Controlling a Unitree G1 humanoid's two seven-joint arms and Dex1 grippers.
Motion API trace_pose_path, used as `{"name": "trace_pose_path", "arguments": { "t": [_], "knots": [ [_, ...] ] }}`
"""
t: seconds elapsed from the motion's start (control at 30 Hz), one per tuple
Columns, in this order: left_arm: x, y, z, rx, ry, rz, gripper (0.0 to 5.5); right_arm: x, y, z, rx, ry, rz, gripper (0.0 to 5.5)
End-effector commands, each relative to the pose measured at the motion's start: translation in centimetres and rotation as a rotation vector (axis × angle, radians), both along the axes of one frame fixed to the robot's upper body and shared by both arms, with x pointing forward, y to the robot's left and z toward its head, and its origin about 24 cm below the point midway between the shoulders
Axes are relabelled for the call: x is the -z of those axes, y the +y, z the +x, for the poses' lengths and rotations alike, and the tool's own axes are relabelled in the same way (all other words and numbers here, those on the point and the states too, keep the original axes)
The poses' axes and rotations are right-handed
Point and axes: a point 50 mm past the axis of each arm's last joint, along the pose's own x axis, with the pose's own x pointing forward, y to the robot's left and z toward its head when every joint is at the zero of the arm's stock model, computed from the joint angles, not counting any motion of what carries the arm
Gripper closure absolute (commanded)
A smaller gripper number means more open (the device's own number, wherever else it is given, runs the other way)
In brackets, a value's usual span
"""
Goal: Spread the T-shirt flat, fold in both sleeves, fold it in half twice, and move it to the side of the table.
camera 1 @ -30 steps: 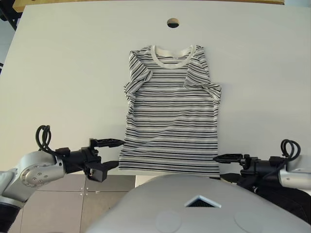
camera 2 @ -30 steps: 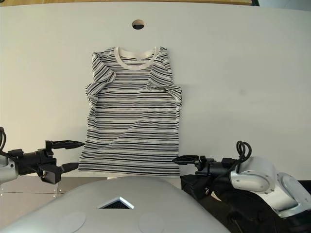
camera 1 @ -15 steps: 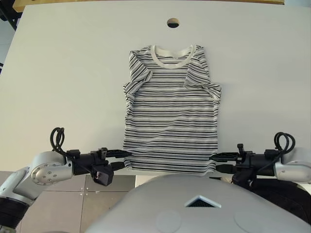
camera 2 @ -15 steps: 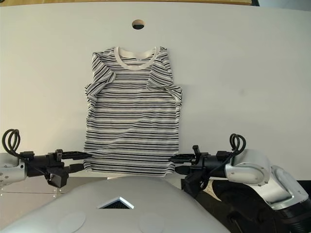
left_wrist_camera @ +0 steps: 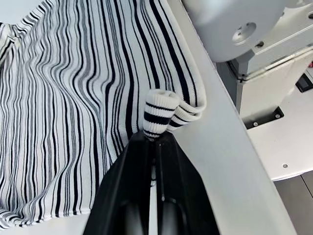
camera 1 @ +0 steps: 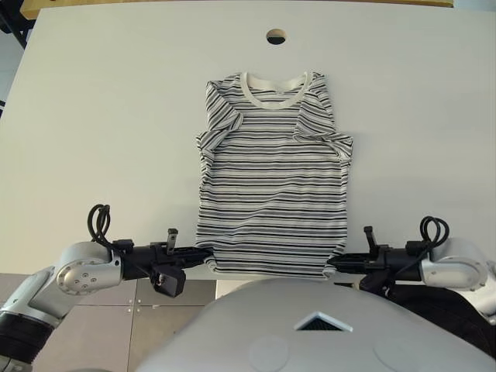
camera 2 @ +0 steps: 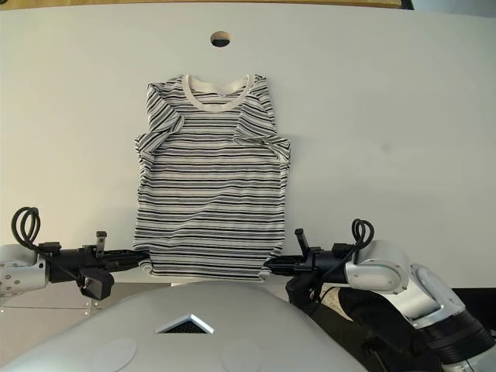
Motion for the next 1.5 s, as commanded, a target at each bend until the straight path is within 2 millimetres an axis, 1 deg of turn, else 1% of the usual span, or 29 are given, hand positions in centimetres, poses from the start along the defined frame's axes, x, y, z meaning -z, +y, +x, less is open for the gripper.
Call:
{"name": "trace_pose_path", "arguments": {
  "t": [0.03,0.07,0.1,0.17,0.2,0.27,0.4,0.47,0.63,0.73,0.8,0.97,1.0,1.03,1.13,1.3,1.37,1.43,1.5],
  "knots": [
    [-0.8,0.0,0.3,-0.036,0.012,-0.061,5.39,-1.4,-0.8,1.0,0.078,-0.041,0.044,5.40],
    [-1.2,-0.2,0.1,-0.051,0.017,-0.100,5.39,-1.8,-1.2,1.4,0.122,-0.047,0.071,5.40],
    [-2.0,-0.5,0.5,-0.084,-0.003,-0.163,5.39,-2.5,-1.6,1.9,0.190,-0.050,0.128,5.40],
    [-3.1,-0.9,1.7,-0.145,-0.059,-0.258,5.39,-3.2,-2.2,2.7,0.287,-0.062,0.208,5.40],
    [-3.4,-1.2,3.3,-0.219,-0.124,-0.312,5.39,-3.5,-2.5,3.7,0.347,-0.088,0.258,5.40],
    [-3.6,-1.5,6.4,-0.380,-0.247,-0.375,5.39,-3.8,-2.6,5.7,0.443,-0.153,0.340,5.40],
    [-2.5,-1.7,11.1,-0.614,-0.380,-0.395,5.39,-3.4,-1.8,9.8,0.614,-0.299,0.446,5.40],
    [-1.8,-2.1,13.1,-0.692,-0.425,-0.389,5.39,-3.0,-1.4,11.8,0.695,-0.367,0.479,5.40],
    [-0.5,-2.9,16.2,-0.752,-0.475,-0.367,5.39,-2.5,-0.7,15.0,0.824,-0.474,0.512,5.40],
    [0.2,-2.6,18.2,-0.812,-0.504,-0.341,5.39,-2.1,-0.1,16.9,0.891,-0.519,0.519,5.40],
    [0.6,-2.5,19.1,-0.826,-0.513,-0.331,5.39,-1.8,0.1,17.8,0.918,-0.541,0.512,5.40],
    [1.5,-2.7,20.6,-0.848,-0.525,-0.294,5.39,-0.9,1.3,19.0,0.914,-0.545,0.491,5.40],
    [1.8,-2.7,21.0,-0.860,-0.526,-0.279,5.16,-0.6,1.4,19.2,0.913,-0.540,0.474,5.19],
    [2.2,-3.0,21.3,-0.858,-0.524,-0.258,5.11,-0.4,1.5,19.5,0.918,-0.538,0.462,5.10],
    [2.9,-3.7,21.5,-0.842,-0.508,-0.240,4.70,-0.1,1.8,19.8,0.919,-0.537,0.451,4.66],
    [2.9,-3.7,22.3,-0.916,-0.520,-0.270,4.01,0.3,2.5,20.6,0.921,-0.540,0.440,3.84],
    [2.8,-3.1,22.8,-1.000,-0.544,-0.270,3.68,0.3,2.8,21.1,0.926,-0.555,0.433,3.47],
    [2.6,-2.1,23.2,-1.084,-0.573,-0.267,3.43,-0.1,2.9,20.9,0.902,-0.565,0.444,3.32],
    [2.3,-0.6,23.2,-1.181,-0.610,-0.269,3.17,-0.7,2.6,19.3,0.783,-0.561,0.418,3.32]
  ]
}}
